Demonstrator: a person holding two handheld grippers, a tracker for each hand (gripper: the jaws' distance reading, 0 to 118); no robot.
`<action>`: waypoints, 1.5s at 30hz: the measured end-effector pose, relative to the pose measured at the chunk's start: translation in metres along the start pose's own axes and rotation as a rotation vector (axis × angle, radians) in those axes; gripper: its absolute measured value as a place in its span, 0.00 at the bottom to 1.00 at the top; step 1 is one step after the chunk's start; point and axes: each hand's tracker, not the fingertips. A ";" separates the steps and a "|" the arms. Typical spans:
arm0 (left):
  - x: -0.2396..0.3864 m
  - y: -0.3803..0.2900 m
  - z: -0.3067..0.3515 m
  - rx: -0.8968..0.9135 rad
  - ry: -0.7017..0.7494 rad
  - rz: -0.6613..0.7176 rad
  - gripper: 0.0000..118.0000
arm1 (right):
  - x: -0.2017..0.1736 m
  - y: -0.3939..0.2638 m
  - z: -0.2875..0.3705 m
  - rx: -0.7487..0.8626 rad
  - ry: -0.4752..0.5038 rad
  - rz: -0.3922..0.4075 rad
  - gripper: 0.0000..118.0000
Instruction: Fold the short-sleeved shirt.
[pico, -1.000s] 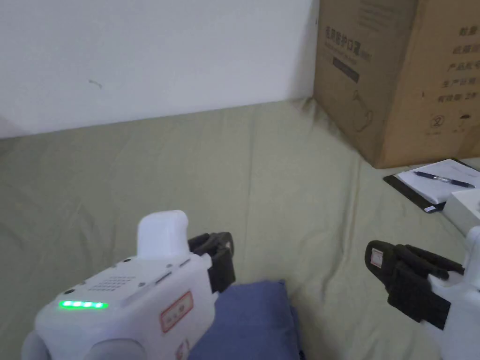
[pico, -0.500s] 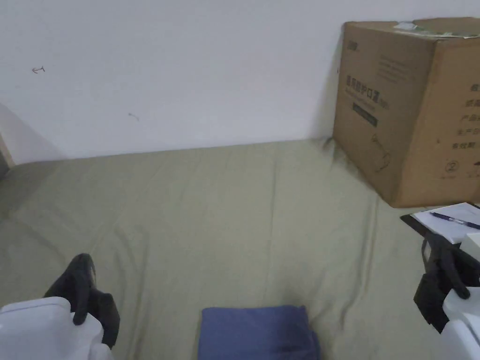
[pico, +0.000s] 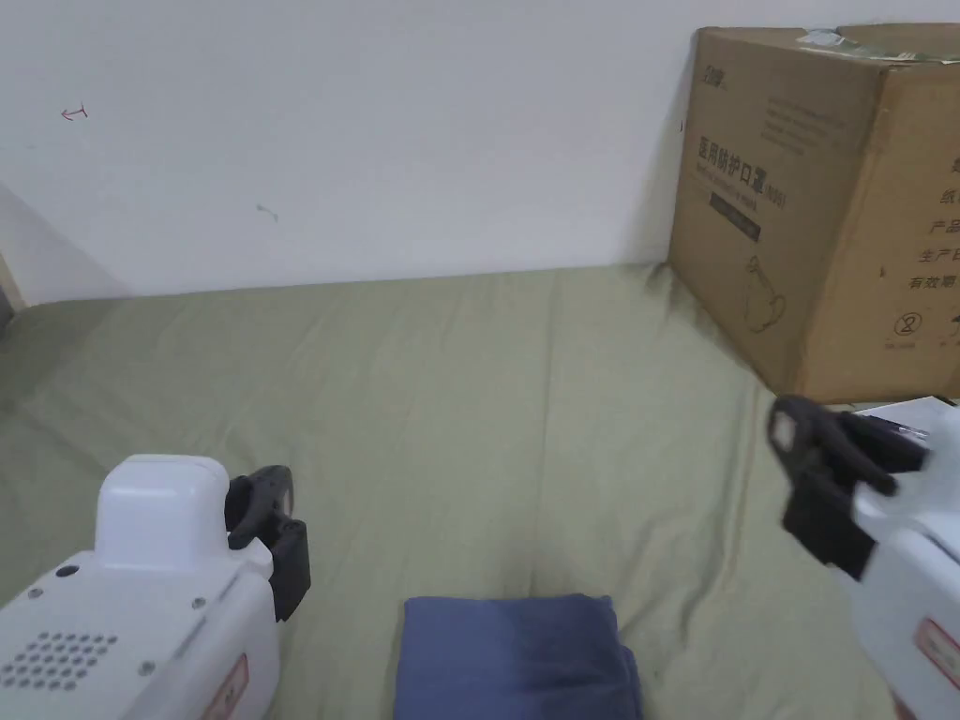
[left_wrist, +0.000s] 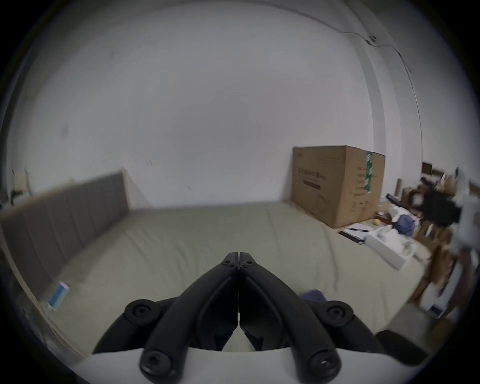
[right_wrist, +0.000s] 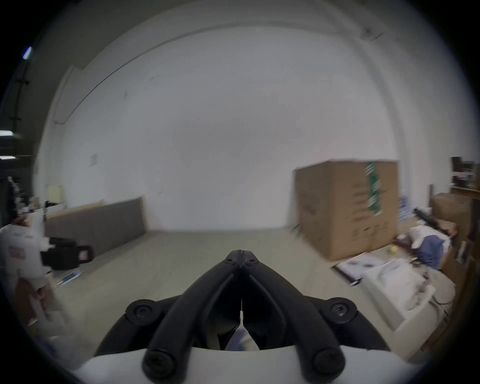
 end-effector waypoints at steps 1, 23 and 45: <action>-0.005 -0.002 -0.005 -0.025 -0.013 0.049 0.00 | -0.002 -0.005 -0.020 -0.110 0.063 -0.001 0.00; -0.103 -0.170 -0.224 -0.864 -0.686 0.859 1.00 | 0.007 -0.189 -0.152 -1.074 0.147 -0.104 0.00; -0.045 -0.121 -0.208 -0.826 -0.586 0.566 0.17 | 0.015 -0.162 -0.114 -0.900 0.140 -0.175 0.00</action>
